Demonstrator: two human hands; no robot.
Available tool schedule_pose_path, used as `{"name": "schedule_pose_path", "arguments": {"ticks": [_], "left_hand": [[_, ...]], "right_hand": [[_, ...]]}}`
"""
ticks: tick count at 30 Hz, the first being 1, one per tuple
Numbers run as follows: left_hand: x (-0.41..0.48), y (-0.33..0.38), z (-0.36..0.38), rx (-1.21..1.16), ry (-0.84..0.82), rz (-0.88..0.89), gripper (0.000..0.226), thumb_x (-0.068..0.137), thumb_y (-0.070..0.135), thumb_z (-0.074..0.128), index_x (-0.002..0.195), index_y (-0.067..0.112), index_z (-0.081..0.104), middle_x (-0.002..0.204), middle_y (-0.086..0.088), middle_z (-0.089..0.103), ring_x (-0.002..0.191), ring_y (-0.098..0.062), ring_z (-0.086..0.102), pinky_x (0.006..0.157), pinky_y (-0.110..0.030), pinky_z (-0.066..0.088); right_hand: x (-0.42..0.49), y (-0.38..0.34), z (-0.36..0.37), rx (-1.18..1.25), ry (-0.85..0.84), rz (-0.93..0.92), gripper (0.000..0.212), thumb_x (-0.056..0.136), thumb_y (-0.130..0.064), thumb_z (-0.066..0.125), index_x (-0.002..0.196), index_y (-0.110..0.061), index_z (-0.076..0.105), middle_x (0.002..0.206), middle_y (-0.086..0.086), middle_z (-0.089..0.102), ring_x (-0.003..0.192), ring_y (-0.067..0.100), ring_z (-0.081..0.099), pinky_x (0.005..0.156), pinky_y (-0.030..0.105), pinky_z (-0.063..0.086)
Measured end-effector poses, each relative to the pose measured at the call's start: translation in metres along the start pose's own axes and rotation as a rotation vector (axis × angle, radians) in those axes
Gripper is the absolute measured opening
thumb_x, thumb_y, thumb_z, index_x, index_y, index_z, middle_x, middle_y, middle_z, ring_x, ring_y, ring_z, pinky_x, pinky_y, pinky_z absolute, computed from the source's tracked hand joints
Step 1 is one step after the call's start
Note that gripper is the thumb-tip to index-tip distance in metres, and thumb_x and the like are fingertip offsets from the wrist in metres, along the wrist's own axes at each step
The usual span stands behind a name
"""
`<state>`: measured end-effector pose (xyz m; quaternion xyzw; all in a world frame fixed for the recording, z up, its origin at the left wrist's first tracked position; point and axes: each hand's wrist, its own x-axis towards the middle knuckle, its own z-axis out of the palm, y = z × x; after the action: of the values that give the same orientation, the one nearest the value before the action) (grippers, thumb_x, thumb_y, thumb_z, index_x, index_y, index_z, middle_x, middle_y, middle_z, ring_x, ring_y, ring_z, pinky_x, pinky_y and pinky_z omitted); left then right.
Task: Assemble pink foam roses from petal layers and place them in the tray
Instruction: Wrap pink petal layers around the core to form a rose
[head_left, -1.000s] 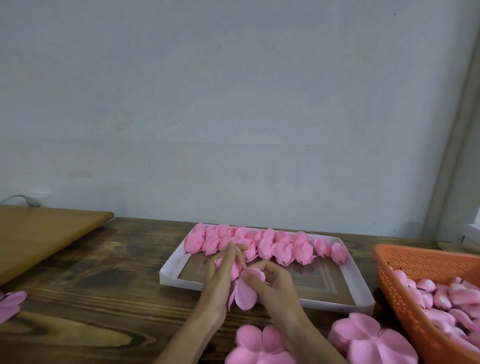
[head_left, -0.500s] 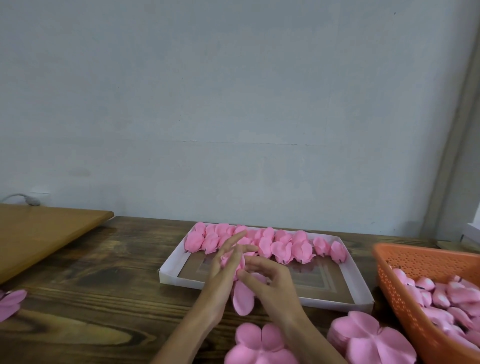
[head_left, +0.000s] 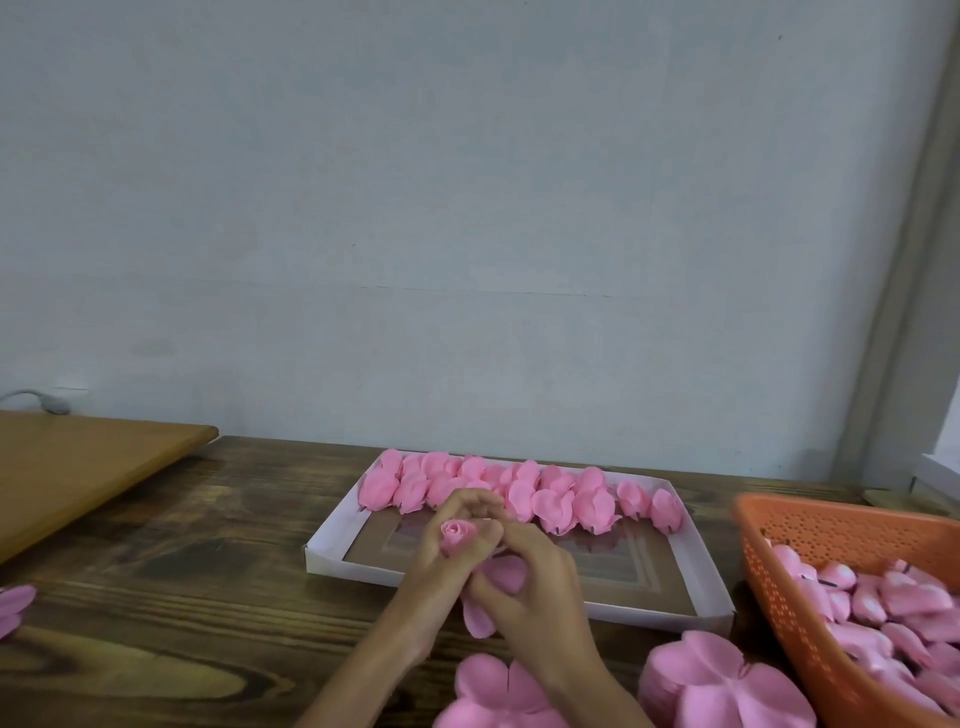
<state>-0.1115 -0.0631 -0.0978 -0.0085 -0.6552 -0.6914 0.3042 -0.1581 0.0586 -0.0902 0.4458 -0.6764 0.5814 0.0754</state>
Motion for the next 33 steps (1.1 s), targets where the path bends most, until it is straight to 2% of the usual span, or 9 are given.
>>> {"name": "schedule_pose_path", "arguments": {"ticks": [3, 6, 8, 10, 14, 18, 25, 30, 33], "left_hand": [[0.003, 0.003, -0.001, -0.134, 0.022, -0.092, 0.055, 0.085, 0.059, 0.072, 0.124, 0.019, 0.069, 0.121, -0.018, 0.072, 0.110, -0.031, 0.071, 0.095, -0.044, 0.057], [0.009, -0.001, -0.010, -0.168, 0.008, -0.175, 0.049, 0.106, 0.048, 0.054, 0.121, 0.004, 0.070, 0.119, -0.026, 0.072, 0.112, -0.038, 0.069, 0.093, -0.046, 0.057], [0.013, -0.007, -0.015, -0.176, 0.031, -0.207, 0.035, 0.099, 0.027, 0.070, 0.117, -0.003, 0.072, 0.119, -0.031, 0.071, 0.112, -0.041, 0.068, 0.090, -0.046, 0.058], [0.013, -0.010, -0.019, -0.198, 0.085, -0.262, 0.030, 0.084, 0.013, 0.084, 0.112, 0.004, 0.078, 0.120, -0.026, 0.073, 0.112, -0.038, 0.071, 0.083, -0.039, 0.061], [0.014, -0.012, -0.023, -0.246, 0.131, -0.279, 0.040, 0.065, 0.003, 0.089, 0.104, 0.009, 0.081, 0.117, -0.024, 0.075, 0.107, -0.034, 0.074, 0.078, -0.035, 0.062], [0.014, -0.007, -0.022, -0.279, 0.166, -0.246, 0.033, 0.065, 0.001, 0.087, 0.096, 0.009, 0.081, 0.107, -0.025, 0.077, 0.089, -0.032, 0.077, 0.068, -0.038, 0.064], [0.011, -0.003, -0.015, -0.234, 0.279, -0.203, 0.036, 0.064, 0.012, 0.088, 0.098, 0.007, 0.078, 0.101, -0.022, 0.079, 0.081, -0.025, 0.077, 0.058, -0.031, 0.060], [0.011, -0.003, -0.014, -0.191, 0.325, -0.189, 0.032, 0.074, 0.001, 0.089, 0.094, 0.023, 0.081, 0.101, -0.015, 0.081, 0.089, -0.024, 0.079, 0.065, -0.035, 0.061], [0.011, 0.000, -0.015, -0.238, 0.319, -0.211, 0.027, 0.072, 0.002, 0.084, 0.094, 0.018, 0.081, 0.102, -0.018, 0.080, 0.086, -0.027, 0.078, 0.070, -0.038, 0.059]], "right_hand": [[0.002, 0.001, -0.004, 0.171, 0.043, 0.052, 0.035, 0.085, -0.009, 0.077, 0.109, -0.036, 0.078, 0.101, -0.014, 0.078, 0.096, 0.009, 0.074, 0.083, 0.024, 0.058], [0.007, 0.006, -0.011, 0.359, 0.097, 0.120, 0.033, 0.087, 0.000, 0.076, 0.105, -0.027, 0.078, 0.102, -0.002, 0.079, 0.096, 0.017, 0.076, 0.084, 0.027, 0.059], [0.010, 0.008, -0.014, 0.474, 0.147, 0.170, 0.033, 0.086, 0.008, 0.074, 0.103, -0.020, 0.077, 0.100, 0.006, 0.079, 0.096, 0.023, 0.076, 0.083, 0.029, 0.060], [0.012, 0.009, -0.017, 0.543, 0.185, 0.208, 0.033, 0.085, 0.011, 0.074, 0.100, -0.018, 0.077, 0.099, 0.008, 0.079, 0.095, 0.023, 0.076, 0.082, 0.028, 0.060], [0.012, 0.009, -0.019, 0.560, 0.163, 0.224, 0.031, 0.085, 0.010, 0.074, 0.100, -0.016, 0.078, 0.100, 0.007, 0.079, 0.096, 0.021, 0.076, 0.079, 0.025, 0.059], [0.011, 0.010, -0.016, 0.570, 0.139, 0.217, 0.027, 0.083, 0.013, 0.075, 0.103, -0.006, 0.075, 0.100, 0.009, 0.079, 0.098, 0.024, 0.076, 0.080, 0.026, 0.060], [0.006, 0.002, -0.014, 0.507, 0.040, 0.098, 0.030, 0.083, 0.003, 0.080, 0.101, -0.021, 0.080, 0.101, 0.006, 0.080, 0.097, 0.025, 0.076, 0.080, 0.027, 0.059], [0.006, 0.000, -0.014, 0.455, 0.021, 0.075, 0.029, 0.080, -0.004, 0.083, 0.099, -0.026, 0.080, 0.102, 0.004, 0.080, 0.097, 0.023, 0.077, 0.082, 0.031, 0.061], [0.007, 0.001, -0.015, 0.423, 0.033, 0.072, 0.032, 0.072, -0.004, 0.087, 0.097, -0.022, 0.081, 0.111, 0.000, 0.074, 0.098, 0.025, 0.076, 0.083, 0.036, 0.062]]}}
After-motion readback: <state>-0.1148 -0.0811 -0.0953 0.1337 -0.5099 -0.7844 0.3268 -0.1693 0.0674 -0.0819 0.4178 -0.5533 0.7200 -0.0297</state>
